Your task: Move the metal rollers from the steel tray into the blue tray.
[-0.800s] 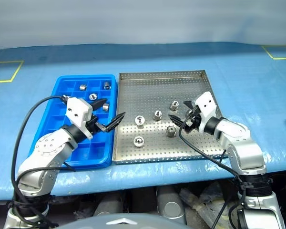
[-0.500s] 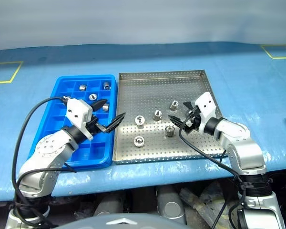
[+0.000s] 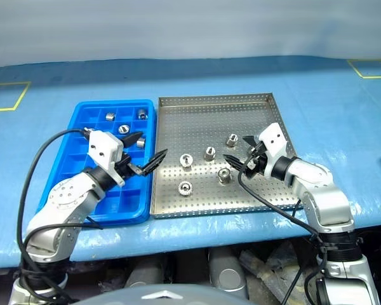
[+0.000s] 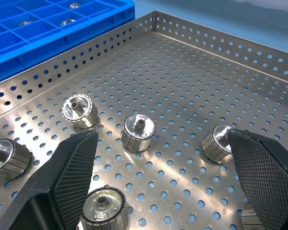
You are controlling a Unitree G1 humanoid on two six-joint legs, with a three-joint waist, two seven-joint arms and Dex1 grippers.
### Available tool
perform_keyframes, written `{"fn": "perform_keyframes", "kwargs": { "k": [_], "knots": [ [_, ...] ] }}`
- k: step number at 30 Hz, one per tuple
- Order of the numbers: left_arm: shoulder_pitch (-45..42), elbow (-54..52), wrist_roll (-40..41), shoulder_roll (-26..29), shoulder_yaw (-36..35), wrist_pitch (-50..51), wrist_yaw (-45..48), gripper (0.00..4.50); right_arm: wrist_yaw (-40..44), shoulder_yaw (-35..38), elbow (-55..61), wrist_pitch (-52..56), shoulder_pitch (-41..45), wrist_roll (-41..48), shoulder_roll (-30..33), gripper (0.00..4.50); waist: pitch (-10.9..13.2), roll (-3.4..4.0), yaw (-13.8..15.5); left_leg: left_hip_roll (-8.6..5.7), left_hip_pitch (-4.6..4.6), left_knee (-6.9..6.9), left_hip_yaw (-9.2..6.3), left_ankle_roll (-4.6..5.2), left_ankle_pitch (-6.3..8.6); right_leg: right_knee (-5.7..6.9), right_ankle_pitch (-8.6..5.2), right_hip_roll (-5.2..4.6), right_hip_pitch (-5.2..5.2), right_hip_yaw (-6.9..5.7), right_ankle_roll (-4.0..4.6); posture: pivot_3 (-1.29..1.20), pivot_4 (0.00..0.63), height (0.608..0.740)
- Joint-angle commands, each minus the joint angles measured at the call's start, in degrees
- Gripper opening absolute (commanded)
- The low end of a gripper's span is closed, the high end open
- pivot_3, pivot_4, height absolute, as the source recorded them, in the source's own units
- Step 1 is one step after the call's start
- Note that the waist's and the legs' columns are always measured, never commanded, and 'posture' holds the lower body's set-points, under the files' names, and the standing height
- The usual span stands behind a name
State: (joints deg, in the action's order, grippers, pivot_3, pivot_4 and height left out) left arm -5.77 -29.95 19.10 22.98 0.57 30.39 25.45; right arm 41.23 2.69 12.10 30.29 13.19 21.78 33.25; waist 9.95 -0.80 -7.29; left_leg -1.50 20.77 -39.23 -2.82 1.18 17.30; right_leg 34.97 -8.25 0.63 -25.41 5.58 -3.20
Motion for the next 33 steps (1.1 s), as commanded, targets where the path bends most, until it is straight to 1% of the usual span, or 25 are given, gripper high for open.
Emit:
{"fn": "perform_keyframes", "kwargs": {
  "k": [1, 6, 8, 13, 17, 20, 25, 27, 29, 33],
  "knots": [
    [-1.4, -0.2, 0.4, -0.1, -0.1, -1.3, 0.8, 4.48, -0.4, 0.5, 2.8, -1.2, -0.1, 0.0, -0.1, 4.50, 0.0, 0.00, -0.2, 0.00, 0.00, 0.00, 0.00, 0.00, 0.00, 0.00, 0.00, 0.00, 0.00, 0.00, 0.00, -0.17, 0.150, 0.740],
    [-3.1, 1.6, 0.5, -0.8, 0.9, -0.1, 1.0, 4.48, -1.1, 0.7, 4.0, -1.4, -1.2, -0.2, -0.5, 4.50, 0.0, 0.00, -0.6, 0.00, 0.00, 0.00, 0.02, 0.02, 0.01, -0.01, 0.00, 0.00, 0.00, 0.02, -0.01, -0.19, 0.150, 0.740],
    [-4.1, 2.9, 1.2, -2.0, 1.0, 0.8, 0.4, 4.48, -1.4, 0.7, 4.5, -1.5, -1.6, -0.3, -0.8, 4.50, 0.0, 0.00, -0.9, 0.00, 0.00, -0.01, 0.03, 0.02, 0.01, 0.00, 0.01, 0.00, 0.00, 0.04, -0.02, -0.20, 0.150, 0.740],
    [-8.4, 7.1, -0.5, -4.1, 4.1, 2.4, 0.1, 4.48, -2.2, 0.6, 5.2, -1.6, -2.3, -0.7, -1.4, 4.50, 0.0, -0.01, -1.3, -0.02, 0.01, -0.08, 0.06, 0.04, 0.02, 0.00, 0.05, 0.00, 0.01, 0.07, -0.09, -0.21, 0.150, 0.740],
    [-12.2, 10.2, -3.8, -2.3, 8.5, 3.8, 1.3, 4.48, -2.8, 0.8, 5.6, -1.8, -2.5, -1.1, -1.5, 4.50, 0.0, -0.01, -2.0, -0.03, 0.02, -0.12, 0.11, 0.08, 0.02, 0.00, 0.08, 0.00, 0.02, 0.12, -0.13, -0.23, 0.150, 0.740],
    [-13.8, 12.3, -6.5, -0.9, 9.9, 7.1, -0.3, 4.48, -3.1, 1.2, 6.3, -2.0, -3.0, -1.1, -1.4, 4.50, 0.0, 0.00, -2.9, -0.03, 0.01, -0.12, 0.12, 0.09, 0.03, 0.01, 0.08, 0.01, 0.02, 0.15, -0.14, -0.24, 0.150, 0.740],
    [-15.3, 14.1, -9.3, 0.7, 12.8, 10.9, 0.2, 4.48, -3.6, 1.0, 6.8, -2.4, -3.9, -1.3, -1.6, 4.50, 0.0, 0.00, -4.1, -0.01, 0.00, -0.11, 0.11, 0.12, 0.04, 0.01, 0.09, 0.04, 0.00, 0.21, -0.15, -0.24, 0.150, 0.740],
    [-16.1, 14.7, -9.3, -0.1, 12.9, 10.6, 0.3, 4.48, -3.8, 0.8, 6.6, -2.6, -4.0, -1.4, -1.7, 4.50, 0.0, 0.00, -4.3, -0.02, 0.00, -0.12, 0.11, 0.13, 0.05, 0.01, 0.10, 0.03, 0.00, 0.25, -0.18, -0.24, 0.150, 0.740],
    [-17.4, 15.7, -8.6, -2.3, 12.4, 9.1, 0.4, 4.48, -4.0, 0.6, 6.5, -2.8, -3.8, -1.5, -1.7, 4.50, 0.0, 0.00, -4.2, -0.03, -0.01, -0.12, 0.12, 0.14, 0.05, 0.01, 0.12, 0.02, 0.00, 0.29, -0.20, -0.24, 0.150, 0.740],
    [-19.9, 20.2, -9.1, -5.4, 12.7, 8.5, 0.2, 4.48, -4.0, 0.6, 6.5, -2.9, -3.6, -1.6, -1.7, 4.50, 0.0, 0.01, -4.3, -0.06, 0.01, -0.21, 0.17, 0.22, 0.07, -0.02, 0.15, 0.00, 0.01, 0.34, -0.27, -0.24, 0.150, 0.740]
  ]
}}
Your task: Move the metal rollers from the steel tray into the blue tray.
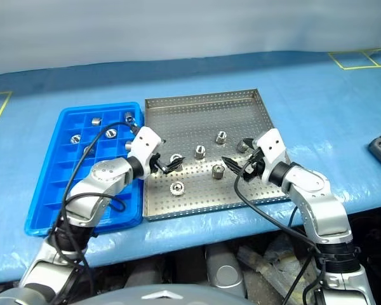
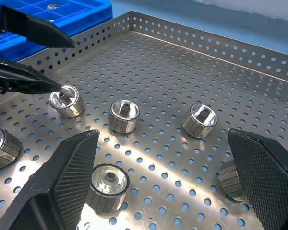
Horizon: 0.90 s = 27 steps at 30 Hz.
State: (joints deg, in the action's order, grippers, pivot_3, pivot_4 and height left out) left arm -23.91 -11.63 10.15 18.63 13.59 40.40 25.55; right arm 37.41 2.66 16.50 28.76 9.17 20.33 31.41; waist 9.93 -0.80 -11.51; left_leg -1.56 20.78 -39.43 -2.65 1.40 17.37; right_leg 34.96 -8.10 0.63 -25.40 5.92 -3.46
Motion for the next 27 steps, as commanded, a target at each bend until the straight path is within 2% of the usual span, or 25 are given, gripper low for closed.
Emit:
{"fn": "perform_keyframes", "kwargs": {
  "k": [1, 11, 27],
  "knots": [
    [-2.5, 3.6, -0.4, -1.9, -0.2, -1.7, 0.1, 4.48, -0.2, 0.6, 2.1, -1.3, 0.4, -0.2, 0.2, 4.50, 0.0, 0.01, -0.2, 0.00, -0.02, 0.00, 0.03, 0.02, 0.01, 0.00, 0.00, 0.00, 0.00, 0.03, 0.00, -0.24, 0.150, 0.740],
    [-8.5, 17.7, -2.5, -6.9, 1.1, -5.4, 1.3, 4.48, -0.5, 1.2, 3.2, -1.4, -0.5, -0.4, 0.2, 4.50, 0.0, 0.02, -1.1, 0.00, -0.04, -0.04, 0.42, 0.11, 0.05, 0.00, 0.06, 0.03, -0.01, 0.25, -0.12, -0.28, 0.150, 0.740],
    [-12.7, 29.3, -7.0, -9.9, 2.6, -6.8, 1.9, 4.48, -1.4, 1.4, 4.4, -1.2, -1.5, -0.3, 0.0, 4.50, 0.0, 0.02, -3.8, -0.07, -0.06, -0.05, 0.91, 0.43, 0.22, -0.02, 0.09, 0.02, 0.00, 0.96, -0.52, -0.29, 0.150, 0.740]
  ]
}}
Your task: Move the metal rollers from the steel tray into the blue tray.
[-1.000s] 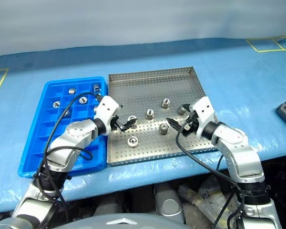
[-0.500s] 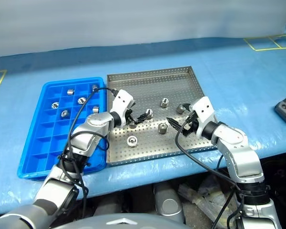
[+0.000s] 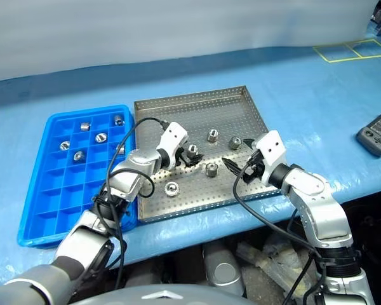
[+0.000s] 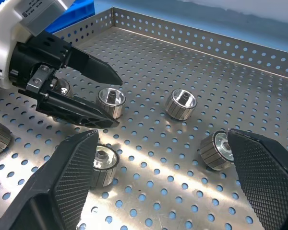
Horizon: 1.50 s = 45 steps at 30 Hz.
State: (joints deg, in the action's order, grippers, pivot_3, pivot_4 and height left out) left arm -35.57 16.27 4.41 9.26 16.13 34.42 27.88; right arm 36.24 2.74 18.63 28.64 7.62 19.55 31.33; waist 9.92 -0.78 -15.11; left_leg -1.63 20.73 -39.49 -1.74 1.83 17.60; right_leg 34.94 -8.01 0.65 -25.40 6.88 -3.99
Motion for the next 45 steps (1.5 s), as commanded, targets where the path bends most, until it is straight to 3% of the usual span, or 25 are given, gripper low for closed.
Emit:
{"fn": "perform_keyframes", "kwargs": {
  "k": [1, 6, 11, 16, 19, 22, 23, 33, 39, 45],
  "knots": [
    [-1.2, 1.9, -1.5, -0.7, 0.0, -0.9, -0.7, 4.48, -0.3, 1.3, 2.2, -1.1, 0.0, 0.4, 0.1, 4.50, 0.0, 0.01, -0.5, 0.00, -0.01, 0.00, 0.05, 0.02, -0.01, 0.00, 0.02, 0.00, 0.01, 0.05, -0.03, -0.29, 0.150, 0.740],
    [-1.4, 2.9, -2.5, -1.2, -0.4, -0.6, -1.4, 4.48, -0.5, 1.4, 2.2, -1.1, 0.0, 0.5, 0.1, 4.50, 0.0, 0.06, -1.5, -0.04, -0.02, -0.02, 0.17, 0.07, -0.02, 0.01, 0.07, -0.02, 0.06, 0.18, -0.13, -0.29, 0.150, 0.740],
    [-0.8, 2.3, -3.1, -0.6, -0.5, 0.0, -1.8, 3.34, -0.6, 1.5, 2.2, -1.1, -0.1, 0.5, 0.2, 4.50, -0.1, 0.09, -1.6, -0.05, -0.03, -0.04, 0.25, 0.10, -0.03, 0.01, 0.10, -0.02, 0.07, 0.25, -0.19, -0.29, 0.150, 0.740],
    [1.0, -0.4, -2.9, 0.3, -1.4, 0.8, -1.9, 3.34, -0.5, 1.4, 1.8, -1.2, 0.5, 0.3, 0.3, 4.50, -0.1, 0.12, -2.1, -0.06, -0.05, -0.04, 0.28, 0.11, -0.03, 0.02, 0.11, -0.02, 0.08, 0.29, -0.21, -0.28, 0.150, 0.740],
    [2.1, -1.4, -3.0, 0.5, -2.1, 1.2, -2.1, 2.76, -0.4, 1.2, 1.5, -1.3, 0.9, 0.2, 0.2, 4.50, -0.1, 0.13, -2.3, -0.05, -0.06, -0.04, 0.29, 0.11, -0.03, 0.02, 0.11, -0.01, 0.08, 0.30, -0.22, -0.27, 0.150, 0.740],
    [2.8, -2.2, -3.4, 0.7, -2.5, 1.5, -2.2, 1.79, -0.4, 1.1, 1.2, -1.4, 1.2, 0.1, 0.1, 4.50, -0.1, 0.13, -2.3, -0.05, -0.08, -0.04, 0.31, 0.11, -0.04, 0.03, 0.12, -0.01, 0.10, 0.32, -0.23, -0.27, 0.150, 0.740],
    [2.9, -2.3, -3.4, 0.7, -2.6, 1.6, -2.2, 1.65, -0.4, 1.1, 1.1, -1.4, 1.2, 0.0, 0.1, 4.50, -0.1, 0.13, -2.3, -0.05, -0.09, -0.04, 0.32, 0.11, -0.04, 0.03, 0.12, -0.01, 0.11, 0.32, -0.24, -0.27, 0.150, 0.740],
    [3.3, -3.8, -2.3, 0.5, -5.0, 0.8, -2.3, 1.65, -0.6, 0.8, 0.7, -1.9, 1.6, -0.2, -0.2, 4.50, -0.1, 0.13, -2.3, -0.05, -0.09, -0.04, 0.32, 0.12, -0.04, 0.02, 0.12, -0.01, 0.12, 0.33, -0.24, -0.27, 0.150, 0.740],
    [3.8, -8.6, 3.3, -0.8, -9.0, 1.9, 0.1, 1.65, -0.5, 0.2, 1.5, -1.7, 1.5, -0.3, -0.6, 4.50, -0.1, 0.11, -2.4, -0.05, -0.06, -0.04, 0.33, 0.12, -0.04, 0.01, 0.13, -0.02, 0.08, 0.33, -0.25, -0.29, 0.150, 0.740],
    [6.1, -19.3, 8.4, 3.7, -12.7, 6.6, 2.5, 1.65, 0.7, -2.0, 2.0, -2.4, 1.1, -0.1, -2.2, 4.50, 0.0, 0.08, -2.9, -0.02, -0.03, -0.03, 0.32, 0.12, -0.03, -0.01, 0.13, 0.00, -0.04, 0.33, -0.25, -0.30, 0.150, 0.740]
  ]
}}
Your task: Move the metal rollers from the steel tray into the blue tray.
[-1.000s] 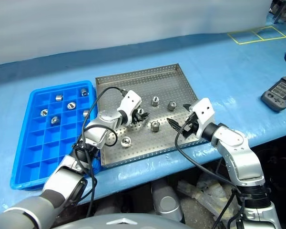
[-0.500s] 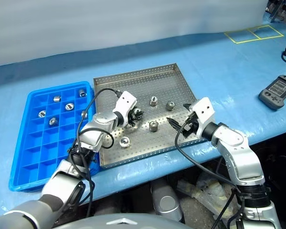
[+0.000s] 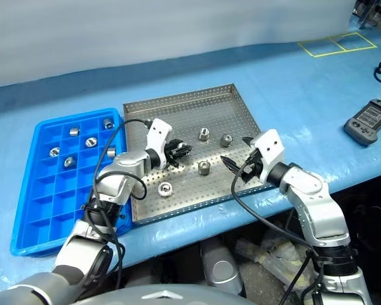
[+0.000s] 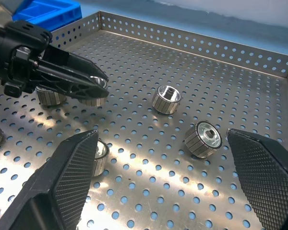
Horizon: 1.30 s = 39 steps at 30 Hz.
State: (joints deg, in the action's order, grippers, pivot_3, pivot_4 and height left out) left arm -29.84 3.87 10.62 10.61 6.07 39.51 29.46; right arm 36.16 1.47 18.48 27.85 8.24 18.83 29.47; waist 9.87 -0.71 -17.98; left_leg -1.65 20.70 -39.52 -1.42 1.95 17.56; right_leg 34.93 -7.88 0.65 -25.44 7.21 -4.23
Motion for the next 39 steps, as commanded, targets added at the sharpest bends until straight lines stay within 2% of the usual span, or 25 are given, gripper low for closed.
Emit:
{"fn": "perform_keyframes", "kwargs": {
  "k": [1, 8, 14, 21, 29, 34, 39],
  "knots": [
    [0.7, -8.5, 2.6, 3.3, -3.2, 2.1, 1.0, 1.65, 1.2, -1.1, 2.2, -1.7, 0.5, 0.7, -0.4, 4.50, 0.0, 0.00, -0.2, 0.00, 0.00, 0.00, 0.00, 0.00, 0.00, 0.00, 0.00, 0.00, 0.00, 0.00, 0.00, -0.30, 0.150, 0.740],
    [7.9, -24.7, 3.0, 15.0, -9.0, 7.7, -0.5, 1.65, 6.1, -6.2, 1.5, -2.2, 2.9, 0.9, -0.8, 4.50, 0.0, -0.06, -0.4, 0.05, -0.08, 0.00, -0.03, 0.00, 0.00, 0.00, 0.00, 0.01, -0.12, -0.03, 0.00, -0.23, 0.150, 0.740],
    [17.8, -36.9, -0.2, 21.6, -19.2, 15.7, -7.9, 1.65, 11.1, -7.5, 0.2, -3.5, 6.5, 3.7, -2.0, 4.50, 0.1, -0.18, 1.6, 0.05, -0.04, 0.01, -0.14, 0.04, 0.03, -0.04, 0.00, -0.06, -0.17, -0.13, 0.03, -0.12, 0.150, 0.740],
    [25.1, -44.5, -2.4, 20.2, -22.9, 19.9, -13.9, 1.65, 16.9, -10.7, 0.2, -3.5, 10.8, 6.2, -3.1, 4.50, 0.2, -0.38, 6.9, 0.04, -0.02, 0.00, -0.31, 0.02, 0.04, -0.06, -0.01, -0.12, -0.16, -0.33, 0.08, -0.04, 0.150, 0.740],
    [27.9, -42.4, -5.1, 16.4, -23.8, 18.5, -19.7, 1.65, 18.9, -15.8, 1.1, -2.9, 12.6, 6.1, -5.5, 4.50, 0.1, -0.46, 12.1, 0.08, 0.02, 0.01, -0.47, -0.05, 0.07, -0.07, 0.10, -0.24, -0.18, -0.52, 0.50, 0.00, 0.150, 0.740],
    [27.2, -39.8, -6.2, 14.6, -23.0, 17.3, -22.3, 1.65, 19.1, -15.9, 1.1, -2.8, 12.5, 6.2, -5.2, 4.50, 0.1, -0.52, 13.8, 0.07, 0.03, 0.01, -0.51, -0.06, 0.07, -0.08, 0.08, -0.25, -0.17, -0.60, 0.55, -0.01, 0.150, 0.740],
    [26.8, -35.4, -7.2, 13.3, -23.1, 15.1, -23.9, 1.65, 18.8, -15.5, 1.5, -2.8, 12.1, 6.0, -4.4, 4.50, 0.0, -0.62, 14.2, 0.10, 0.03, 0.00, -0.61, -0.14, 0.04, -0.04, 0.06, -0.26, -0.15, -0.72, 0.62, -0.02, 0.150, 0.740]
  ]
}}
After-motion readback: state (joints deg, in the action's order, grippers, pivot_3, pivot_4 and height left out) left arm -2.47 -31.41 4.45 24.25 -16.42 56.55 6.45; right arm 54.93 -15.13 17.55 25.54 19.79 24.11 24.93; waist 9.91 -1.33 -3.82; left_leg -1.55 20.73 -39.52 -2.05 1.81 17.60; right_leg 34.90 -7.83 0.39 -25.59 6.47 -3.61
